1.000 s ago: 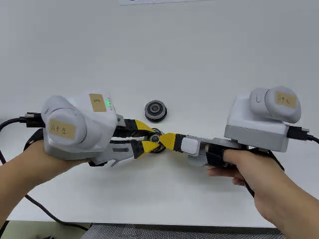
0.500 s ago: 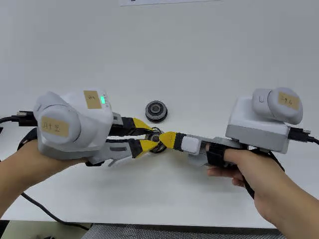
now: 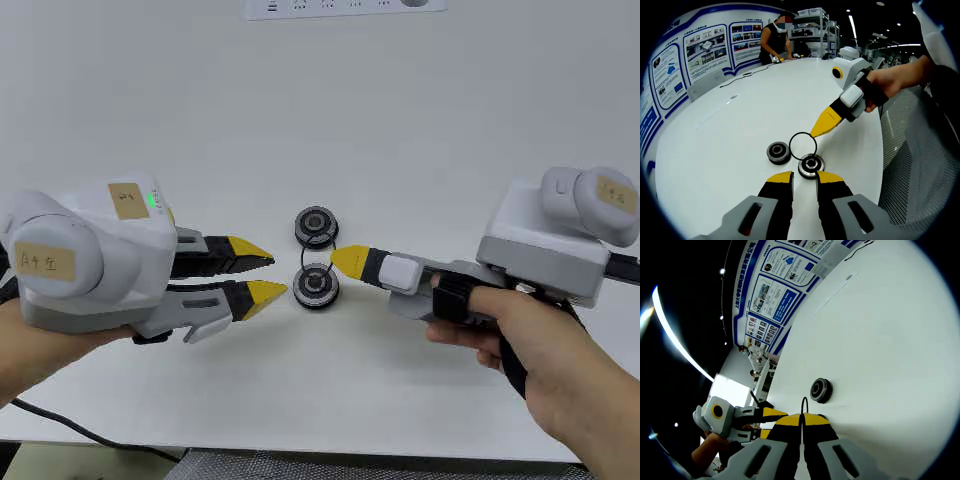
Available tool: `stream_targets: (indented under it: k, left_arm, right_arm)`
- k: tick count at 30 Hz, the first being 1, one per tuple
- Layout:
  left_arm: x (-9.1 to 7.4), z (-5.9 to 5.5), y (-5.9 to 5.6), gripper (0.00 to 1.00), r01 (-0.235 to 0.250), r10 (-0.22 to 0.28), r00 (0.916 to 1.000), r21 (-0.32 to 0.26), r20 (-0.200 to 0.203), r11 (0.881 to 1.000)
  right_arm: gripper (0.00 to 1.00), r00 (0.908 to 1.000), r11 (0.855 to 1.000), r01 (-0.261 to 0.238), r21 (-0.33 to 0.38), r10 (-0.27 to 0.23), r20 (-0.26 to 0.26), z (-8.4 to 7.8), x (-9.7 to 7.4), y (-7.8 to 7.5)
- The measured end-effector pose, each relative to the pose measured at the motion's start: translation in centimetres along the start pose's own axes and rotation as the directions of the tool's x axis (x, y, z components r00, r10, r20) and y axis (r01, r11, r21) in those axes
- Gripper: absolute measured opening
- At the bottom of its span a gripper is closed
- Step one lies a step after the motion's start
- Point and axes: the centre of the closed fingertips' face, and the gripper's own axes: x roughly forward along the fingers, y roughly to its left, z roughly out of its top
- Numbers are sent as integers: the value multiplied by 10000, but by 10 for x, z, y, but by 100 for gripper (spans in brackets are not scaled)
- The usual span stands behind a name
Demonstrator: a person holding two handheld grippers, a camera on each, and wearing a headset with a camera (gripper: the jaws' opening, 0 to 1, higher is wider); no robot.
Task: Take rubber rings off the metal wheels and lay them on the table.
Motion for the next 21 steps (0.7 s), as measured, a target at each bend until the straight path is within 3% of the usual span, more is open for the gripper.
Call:
stream_targets:
  k: [7,11,17,21]
  left_arm:
    - [2,8,-5,20,-28,27,9999,79,154,10000]
    - [4,13,-5,20,-38,36,9996,60,292,10000]
    - [6,15,-8,20,37,-42,9997,177,244,9998]
    - [5,16,-9,19,27,-33,9997,248,242,9997]
  right_arm:
    - [2,9921,9927,944,755,-1001,761,15,-19,-35]
    - [2,9791,9796,1766,955,-1848,851,15,-31,-57]
    - [2,9689,9703,2237,923,-2316,866,12,-38,-69]
    - [2,9598,9634,2648,420,-2675,853,9,-42,-73]
